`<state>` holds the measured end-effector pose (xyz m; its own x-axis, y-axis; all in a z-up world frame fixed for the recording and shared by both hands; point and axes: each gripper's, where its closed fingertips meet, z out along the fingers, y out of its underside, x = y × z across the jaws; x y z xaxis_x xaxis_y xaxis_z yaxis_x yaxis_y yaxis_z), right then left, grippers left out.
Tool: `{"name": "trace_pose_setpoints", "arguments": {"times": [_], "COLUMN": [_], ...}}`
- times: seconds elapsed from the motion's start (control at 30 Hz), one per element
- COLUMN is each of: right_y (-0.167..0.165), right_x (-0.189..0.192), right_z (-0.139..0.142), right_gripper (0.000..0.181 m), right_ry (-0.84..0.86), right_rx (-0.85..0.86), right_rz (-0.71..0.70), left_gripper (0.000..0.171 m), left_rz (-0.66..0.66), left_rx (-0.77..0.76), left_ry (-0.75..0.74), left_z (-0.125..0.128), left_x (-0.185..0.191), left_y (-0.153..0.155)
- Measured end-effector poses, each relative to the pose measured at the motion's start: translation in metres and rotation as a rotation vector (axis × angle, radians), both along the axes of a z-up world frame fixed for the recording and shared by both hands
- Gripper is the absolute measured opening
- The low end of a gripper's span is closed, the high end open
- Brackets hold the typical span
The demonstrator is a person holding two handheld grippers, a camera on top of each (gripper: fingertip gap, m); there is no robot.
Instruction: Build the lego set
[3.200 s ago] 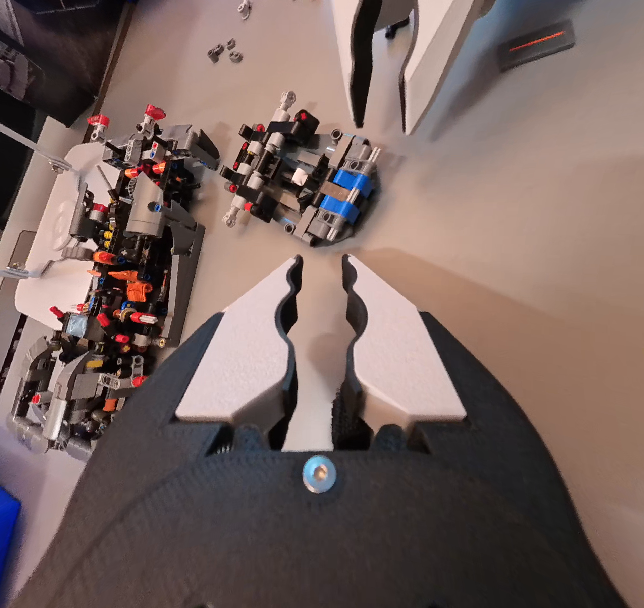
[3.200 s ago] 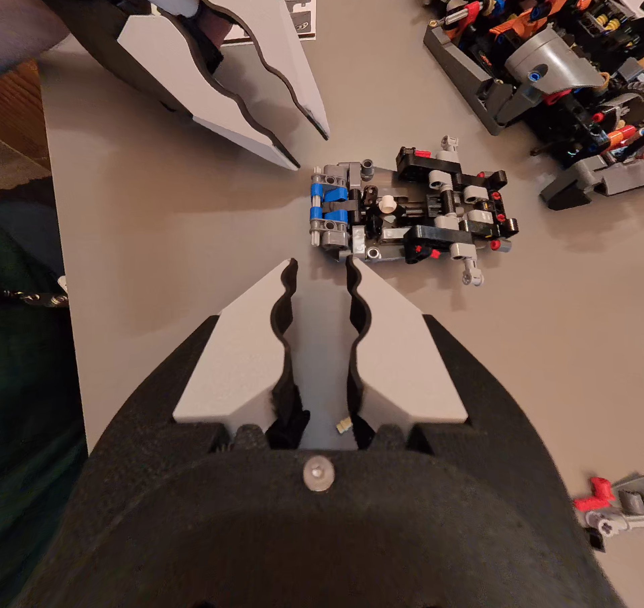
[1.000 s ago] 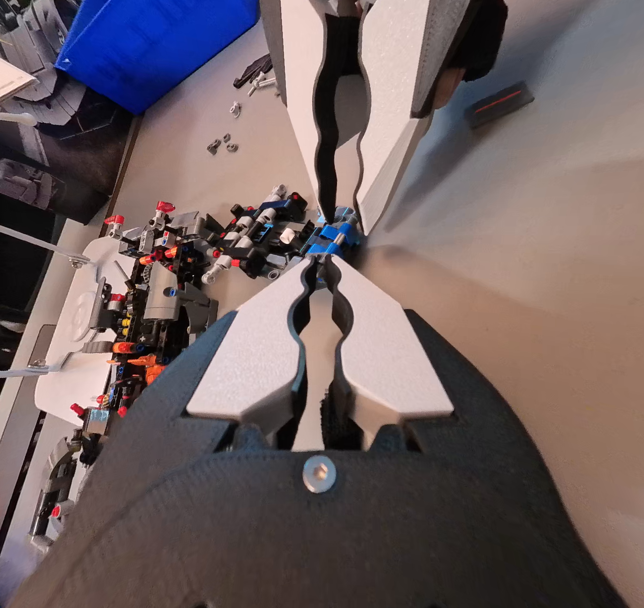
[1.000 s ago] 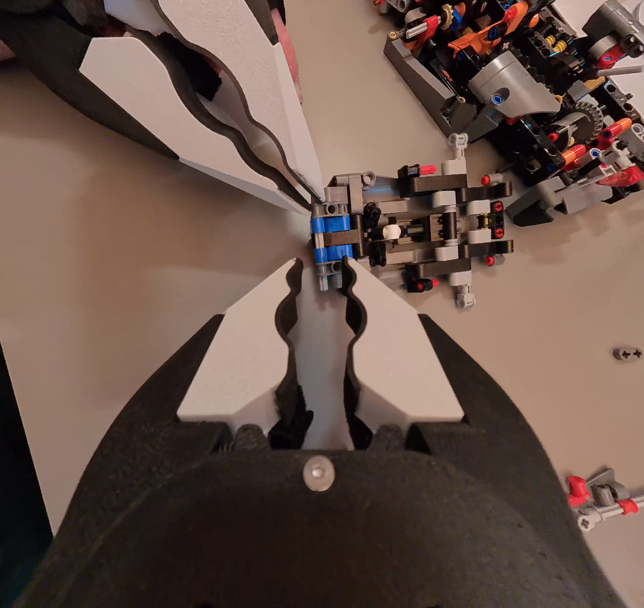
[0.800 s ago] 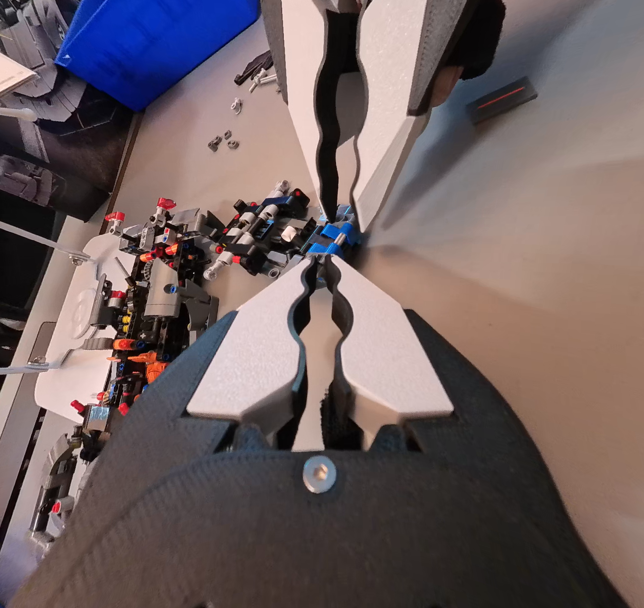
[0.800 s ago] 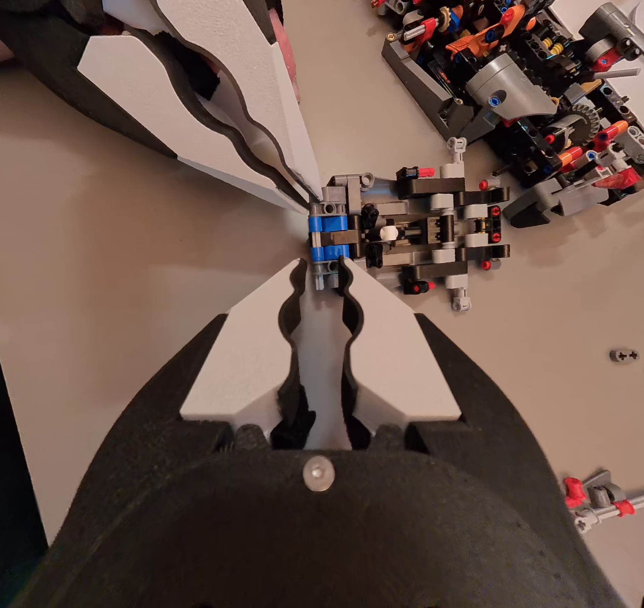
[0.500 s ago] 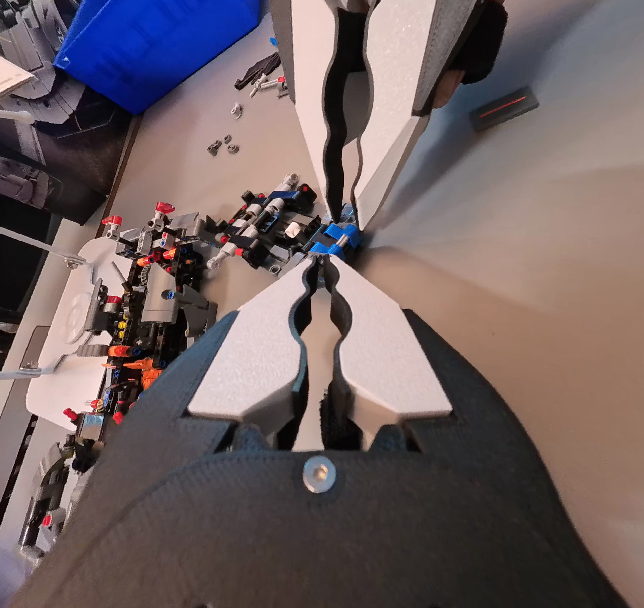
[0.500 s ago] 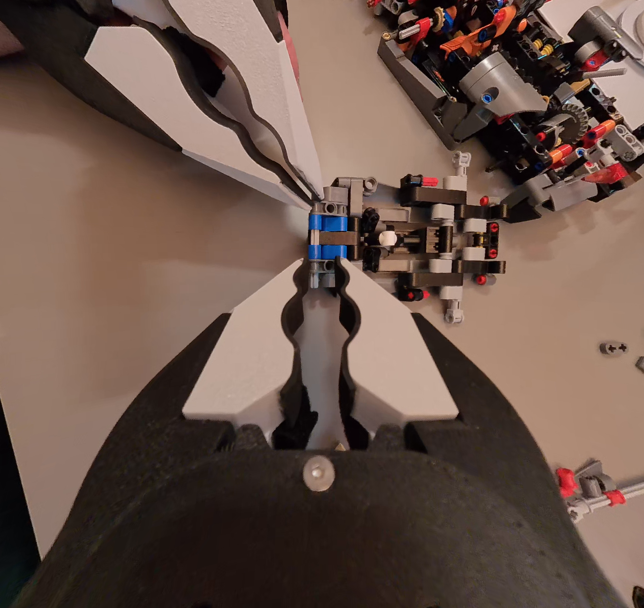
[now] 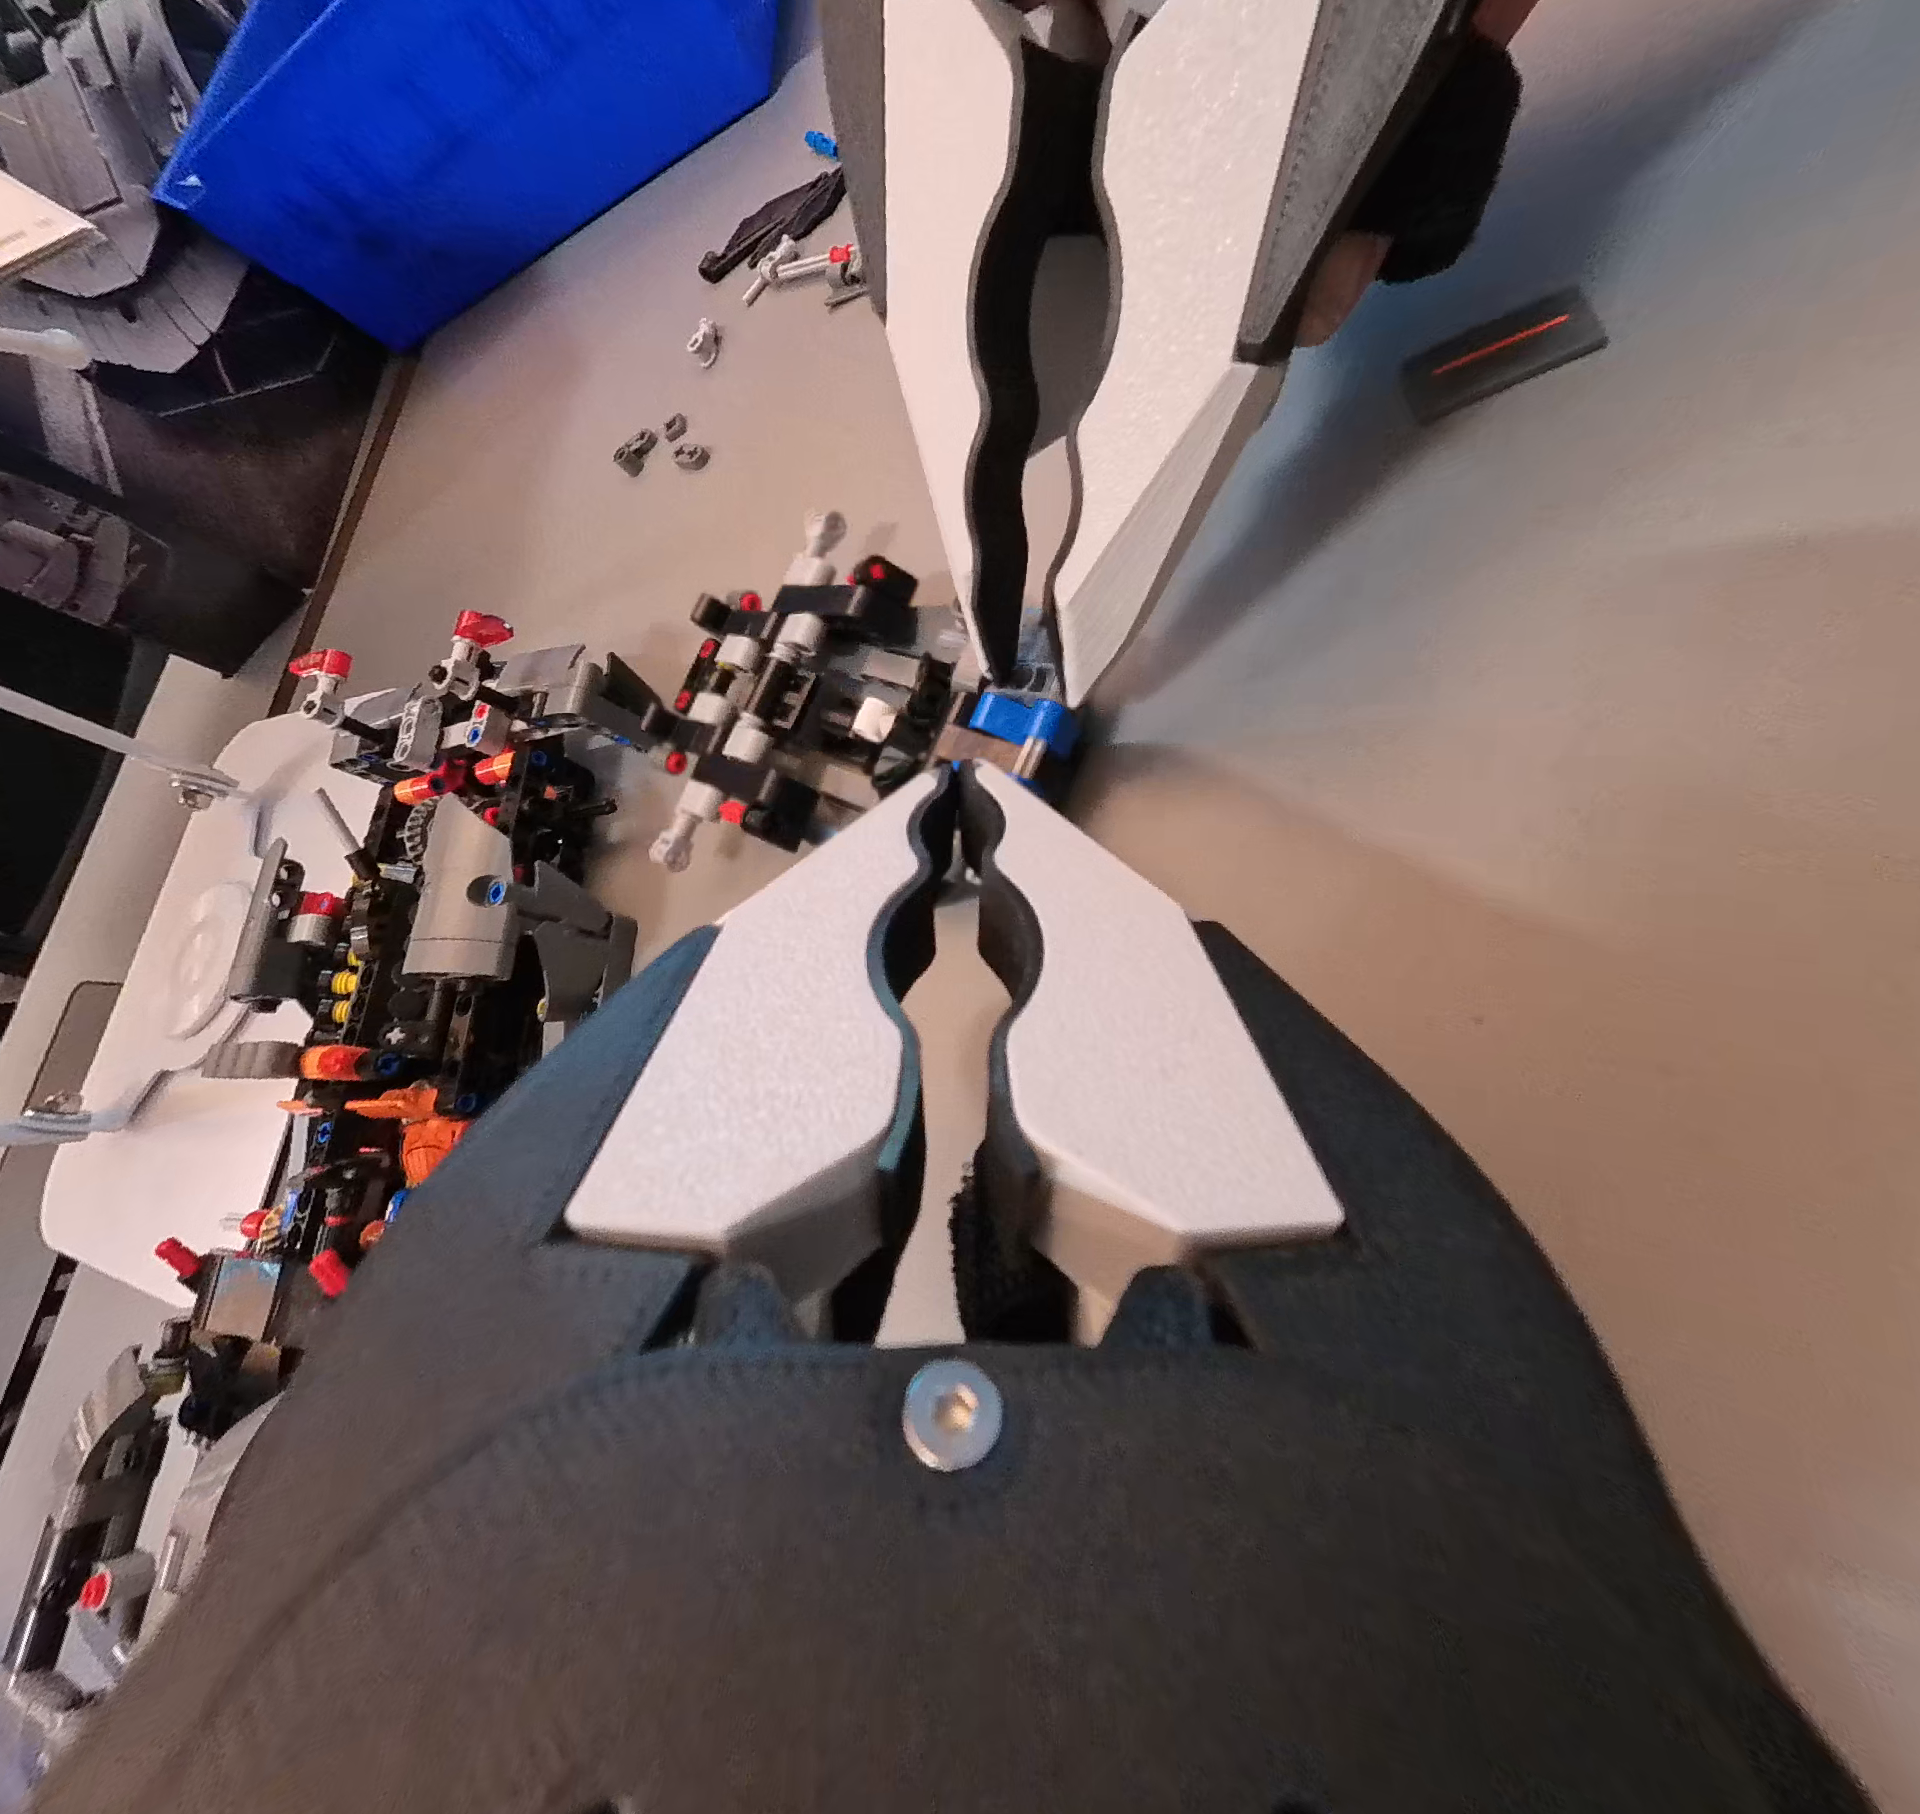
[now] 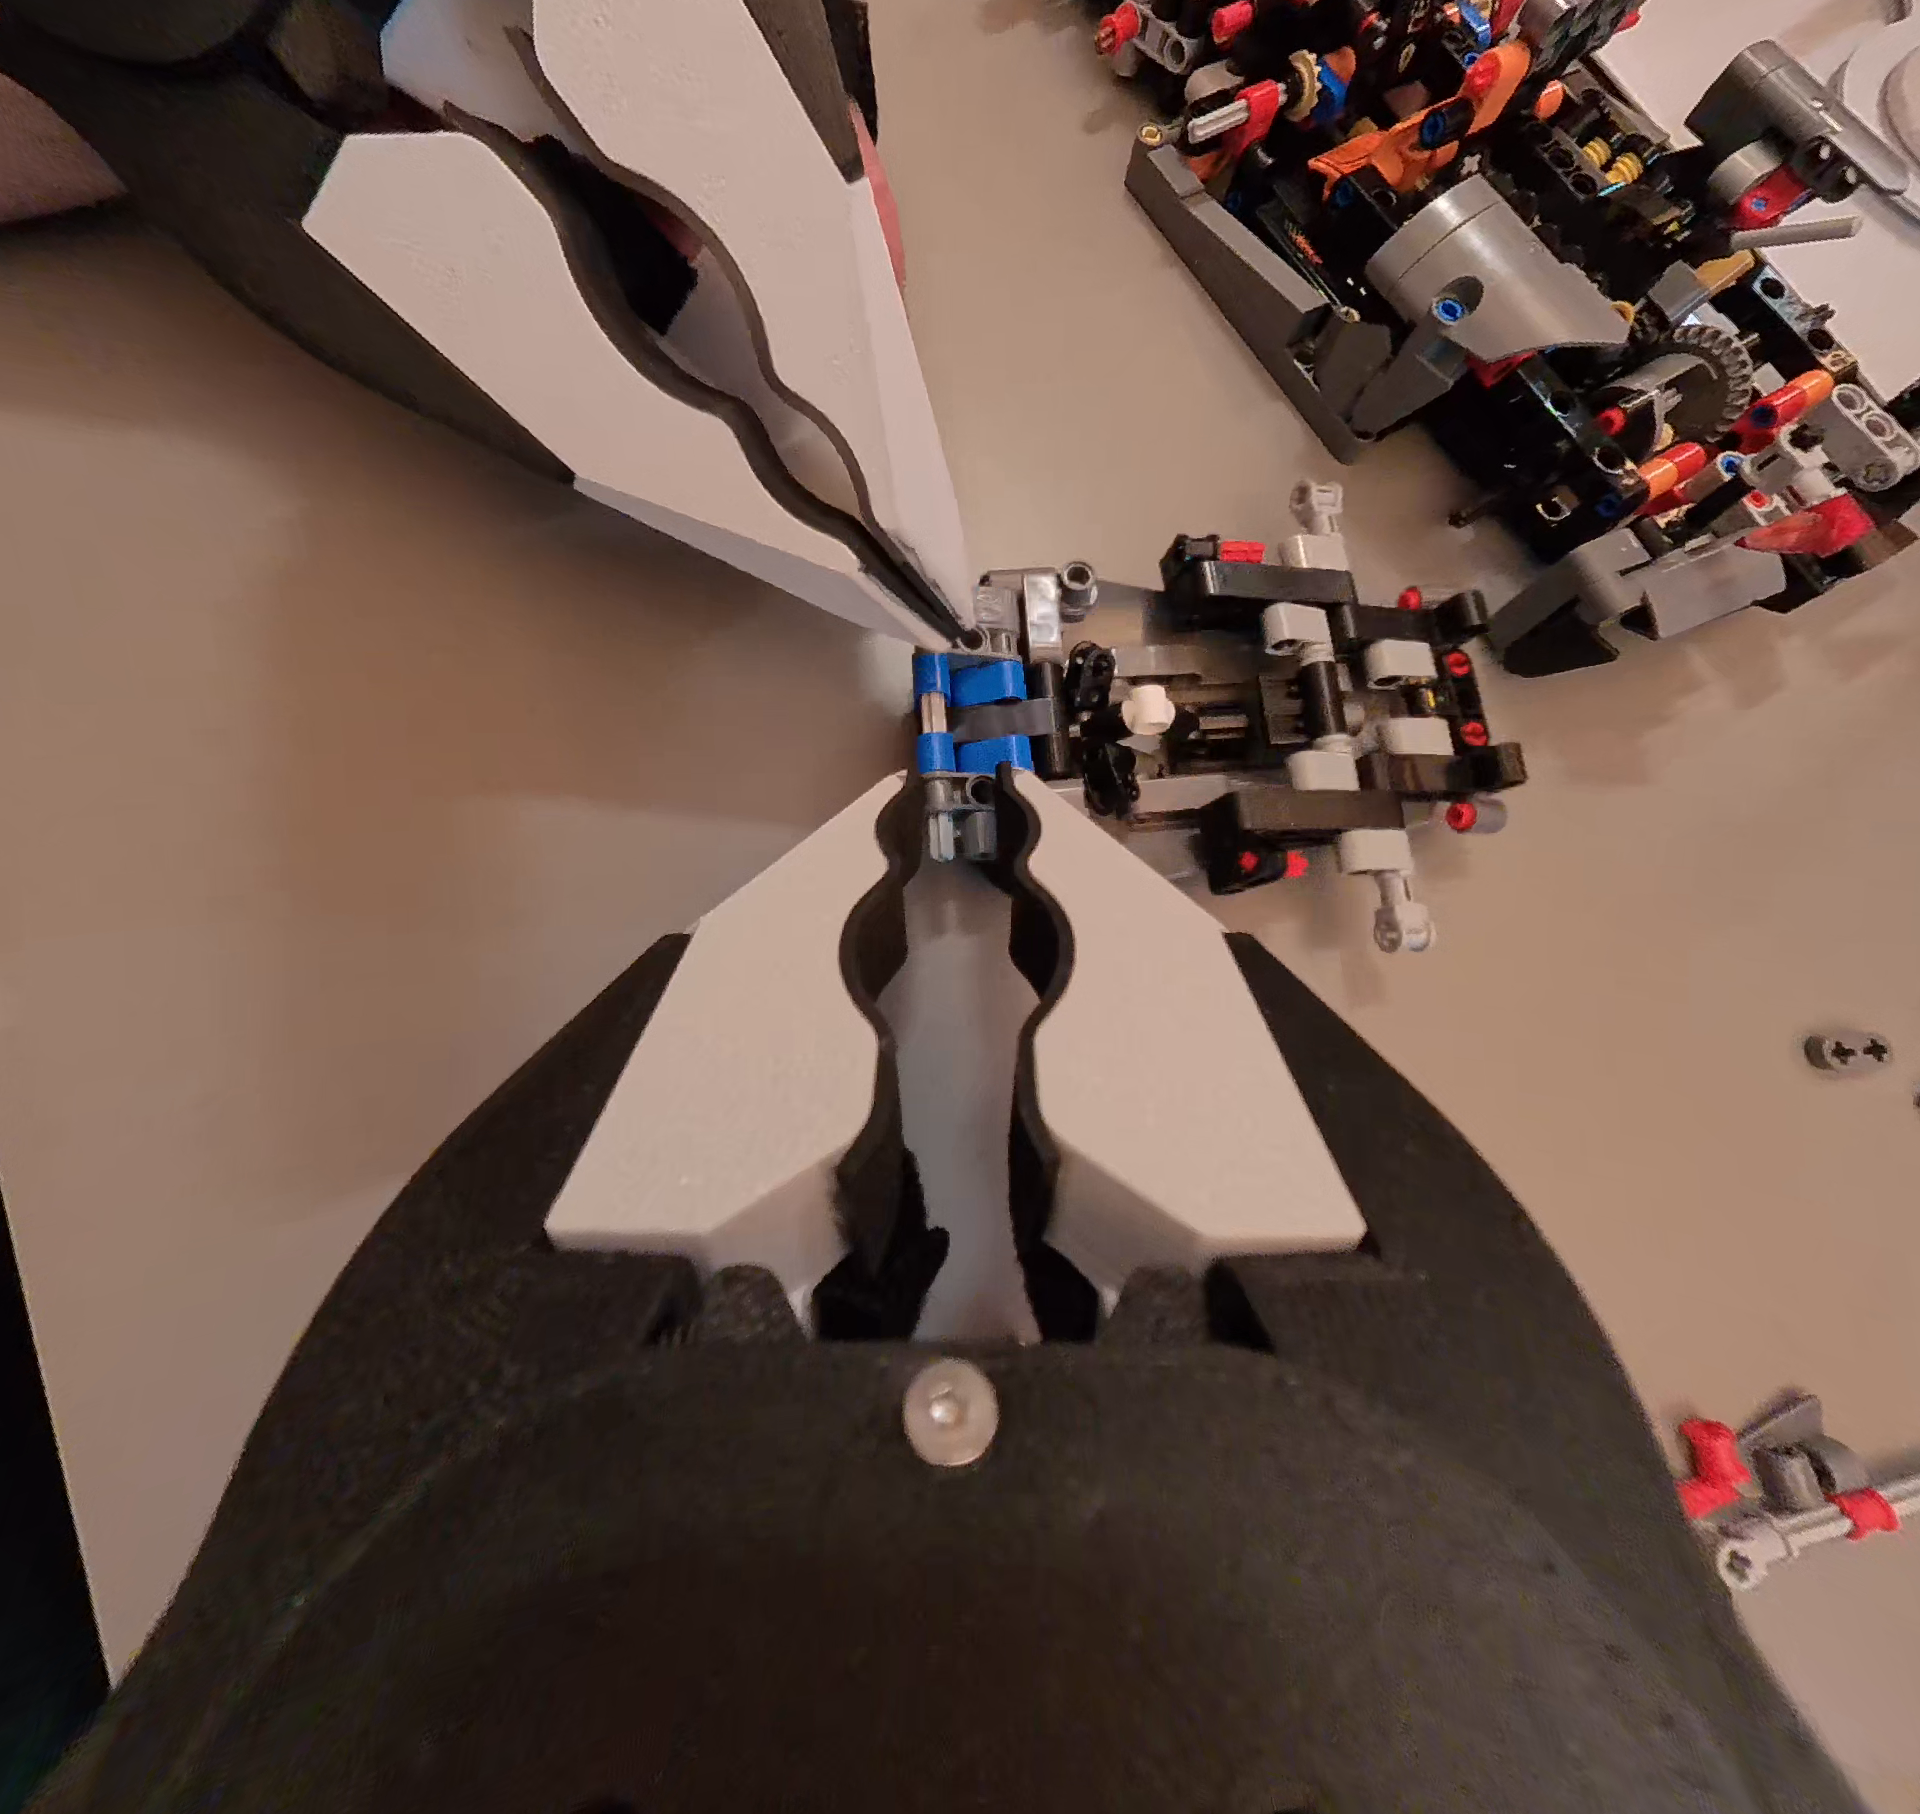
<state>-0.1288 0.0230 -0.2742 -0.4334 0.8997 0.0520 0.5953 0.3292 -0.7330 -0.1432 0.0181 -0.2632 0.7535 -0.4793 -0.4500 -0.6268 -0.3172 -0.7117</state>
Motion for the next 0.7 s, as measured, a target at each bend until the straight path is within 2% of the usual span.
{"name": "trace_pose_setpoints", "arguments": {"times": [0.23, 0.3, 0.53, 0.7], "right_y": [0.002, 0.004, 0.008, 0.037], "right_x": [0.002, 0.004, 0.011, 0.010], "right_z": [0.001, 0.001, 0.008, 0.020], "right_gripper": [0.006, 0.006, 0.022, 0.023], "right_ry": [0.004, 0.002, 0.018, 0.035], "right_rx": [0.011, 0.015, -0.028, -0.085], "right_rz": [-0.006, -0.014, -0.036, -0.125], "left_gripper": [0.000, 0.005, 0.013, 0.014], "left_rz": [-0.006, 0.003, 0.038, 0.099], "left_rx": [0.010, 0.012, -0.017, 0.002], "left_ry": [-0.002, -0.010, -0.022, -0.051], "left_z": [0.005, 0.007, 0.004, 0.009], "left_x": [-0.002, -0.005, -0.015, -0.026], "left_y": [-0.003, -0.004, -0.006, -0.002]}}
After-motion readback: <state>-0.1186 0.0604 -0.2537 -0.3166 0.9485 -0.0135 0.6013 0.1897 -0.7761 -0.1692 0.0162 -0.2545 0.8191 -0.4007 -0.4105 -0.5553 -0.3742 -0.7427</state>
